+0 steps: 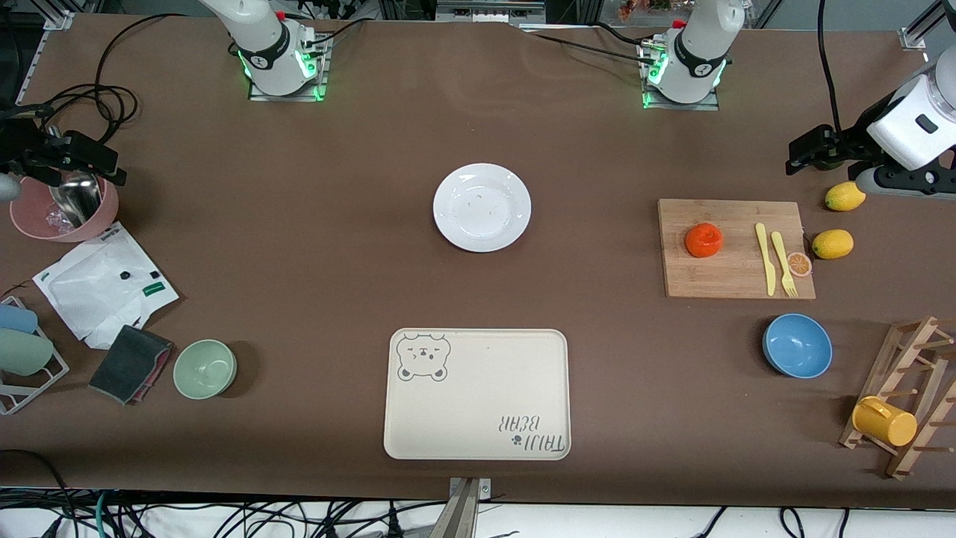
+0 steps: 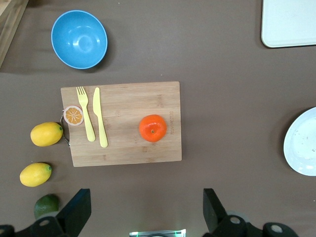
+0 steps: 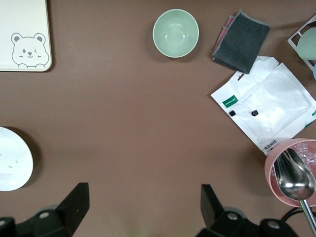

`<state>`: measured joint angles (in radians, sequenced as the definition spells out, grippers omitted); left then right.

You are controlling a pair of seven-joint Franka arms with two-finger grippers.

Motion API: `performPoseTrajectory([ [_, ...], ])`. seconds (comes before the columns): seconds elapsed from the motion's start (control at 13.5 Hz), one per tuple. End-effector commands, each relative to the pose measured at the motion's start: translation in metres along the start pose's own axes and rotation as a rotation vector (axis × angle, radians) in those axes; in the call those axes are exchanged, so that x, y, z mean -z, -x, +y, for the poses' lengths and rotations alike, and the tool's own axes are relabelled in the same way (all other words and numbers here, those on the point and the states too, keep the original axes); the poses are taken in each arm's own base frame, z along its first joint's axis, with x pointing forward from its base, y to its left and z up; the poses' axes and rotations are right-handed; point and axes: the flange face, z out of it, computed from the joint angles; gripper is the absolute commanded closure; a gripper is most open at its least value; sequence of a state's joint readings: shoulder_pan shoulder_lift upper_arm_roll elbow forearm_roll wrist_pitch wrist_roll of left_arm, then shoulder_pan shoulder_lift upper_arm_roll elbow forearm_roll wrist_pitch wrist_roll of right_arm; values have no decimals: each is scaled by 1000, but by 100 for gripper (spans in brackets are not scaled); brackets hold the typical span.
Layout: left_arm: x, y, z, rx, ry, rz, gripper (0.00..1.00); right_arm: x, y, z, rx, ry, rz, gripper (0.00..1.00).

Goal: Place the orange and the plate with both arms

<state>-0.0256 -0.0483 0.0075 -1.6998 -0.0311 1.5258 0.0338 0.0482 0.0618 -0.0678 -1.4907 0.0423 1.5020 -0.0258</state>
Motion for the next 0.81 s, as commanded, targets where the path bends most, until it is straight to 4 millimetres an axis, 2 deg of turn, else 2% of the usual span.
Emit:
performPoseTrajectory([
  [0.0,7,5,0,5,30,1,0,4,3,0,-1,4,-8,0],
  [0.74,7,5,0,3,30,1,0,6,2,-1,18,27,-3,0],
])
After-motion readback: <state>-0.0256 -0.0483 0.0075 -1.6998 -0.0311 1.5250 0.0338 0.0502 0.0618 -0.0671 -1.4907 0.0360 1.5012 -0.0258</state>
